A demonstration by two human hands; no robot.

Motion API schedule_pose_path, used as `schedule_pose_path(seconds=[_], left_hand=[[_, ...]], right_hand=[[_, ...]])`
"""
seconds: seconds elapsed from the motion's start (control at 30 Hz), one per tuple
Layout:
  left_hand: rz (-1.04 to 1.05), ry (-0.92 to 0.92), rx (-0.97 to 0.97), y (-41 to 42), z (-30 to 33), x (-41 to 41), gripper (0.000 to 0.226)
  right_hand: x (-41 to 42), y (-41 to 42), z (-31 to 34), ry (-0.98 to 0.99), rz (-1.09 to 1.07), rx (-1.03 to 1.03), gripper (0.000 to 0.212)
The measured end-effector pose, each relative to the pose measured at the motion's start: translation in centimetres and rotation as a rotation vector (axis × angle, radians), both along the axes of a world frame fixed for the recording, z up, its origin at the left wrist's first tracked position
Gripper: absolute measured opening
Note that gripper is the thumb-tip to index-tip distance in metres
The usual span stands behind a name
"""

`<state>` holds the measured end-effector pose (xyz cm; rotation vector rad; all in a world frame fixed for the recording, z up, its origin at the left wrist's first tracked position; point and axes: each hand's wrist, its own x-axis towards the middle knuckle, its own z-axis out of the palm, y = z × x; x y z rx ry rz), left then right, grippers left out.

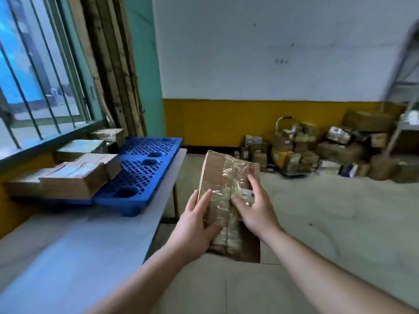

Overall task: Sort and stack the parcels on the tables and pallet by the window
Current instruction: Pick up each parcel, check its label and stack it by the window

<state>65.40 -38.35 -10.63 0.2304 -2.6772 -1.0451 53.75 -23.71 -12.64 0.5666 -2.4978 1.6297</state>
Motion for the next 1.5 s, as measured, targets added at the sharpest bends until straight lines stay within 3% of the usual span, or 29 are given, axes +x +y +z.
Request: schedule_pose_path(seconds=[0.47,0.93,1.2,1.5], left_hand=[[-0.233,-0.018,0.019,0.6,1.3,-19.4,0.079],[-0.264,0.064,0.107,7.0,2.1,-41.7,0.080],[-0.187,0.074,0.107,1.2,1.1,-50.0,0.081],[-0.051,0.107,0.096,-12.0,1.5,-59.0,0.082]], right_hand=[[-15.0,3.0,1.7,-0.042,-0.267,0.020,0.073],[-36.5,9.6,4.2,0.005,-0.263,0.040,0.072],[-45.5,3.4,3.9,-0.011,-0.171,0.056,0.072],[-56.5,-10.9,4.9,0.032,-0.044,0.088,0.071]])
